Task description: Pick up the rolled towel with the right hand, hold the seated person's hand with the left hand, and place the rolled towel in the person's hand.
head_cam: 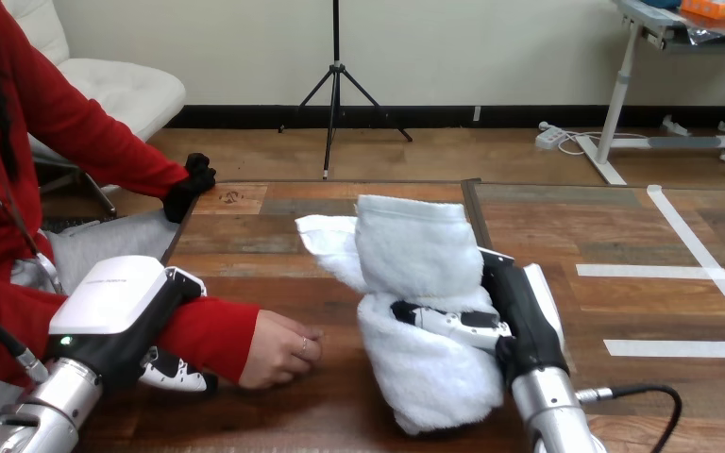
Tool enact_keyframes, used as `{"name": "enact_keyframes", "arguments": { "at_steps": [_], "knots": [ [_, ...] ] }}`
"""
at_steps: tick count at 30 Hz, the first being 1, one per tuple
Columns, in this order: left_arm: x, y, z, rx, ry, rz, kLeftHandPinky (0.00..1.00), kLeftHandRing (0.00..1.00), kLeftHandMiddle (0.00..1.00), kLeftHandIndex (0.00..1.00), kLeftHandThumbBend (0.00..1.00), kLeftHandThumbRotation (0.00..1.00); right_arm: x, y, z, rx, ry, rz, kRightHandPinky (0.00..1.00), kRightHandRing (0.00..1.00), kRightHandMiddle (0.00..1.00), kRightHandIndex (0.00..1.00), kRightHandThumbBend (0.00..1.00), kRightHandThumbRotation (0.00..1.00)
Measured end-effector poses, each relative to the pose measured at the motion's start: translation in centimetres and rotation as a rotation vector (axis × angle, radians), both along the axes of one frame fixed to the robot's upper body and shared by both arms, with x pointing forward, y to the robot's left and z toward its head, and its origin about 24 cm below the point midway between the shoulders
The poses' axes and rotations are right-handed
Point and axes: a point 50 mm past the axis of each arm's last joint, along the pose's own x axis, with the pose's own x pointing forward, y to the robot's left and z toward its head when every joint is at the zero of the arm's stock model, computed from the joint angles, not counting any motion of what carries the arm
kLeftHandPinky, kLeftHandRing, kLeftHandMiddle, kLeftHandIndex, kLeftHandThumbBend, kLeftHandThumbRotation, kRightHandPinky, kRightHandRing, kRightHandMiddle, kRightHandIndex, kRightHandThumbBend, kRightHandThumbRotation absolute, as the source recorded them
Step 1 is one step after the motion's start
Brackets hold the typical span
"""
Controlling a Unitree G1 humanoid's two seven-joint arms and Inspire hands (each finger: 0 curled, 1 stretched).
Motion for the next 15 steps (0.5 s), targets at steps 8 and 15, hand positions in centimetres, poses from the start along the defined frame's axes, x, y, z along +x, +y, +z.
{"name": "enact_keyframes", "arguments": {
  "at_steps": [8, 15],
  "knots": [
    [0.1, -0.2, 0.2, -0.008, -0.009, -0.001, 0.27, 0.29, 0.34, 0.35, 0.86, 0.0, 0.5, 0.5, -0.1, -0.001, -0.004, 0.008, 0.27, 0.31, 0.45, 0.45, 0.82, 0.0],
    [0.1, -0.2, 0.2, -0.019, -0.015, 0.004, 0.26, 0.29, 0.34, 0.35, 0.85, 0.0, 0.6, 1.2, -0.3, -0.003, -0.008, 0.014, 0.27, 0.31, 0.45, 0.45, 0.82, 0.0]
  ]
}}
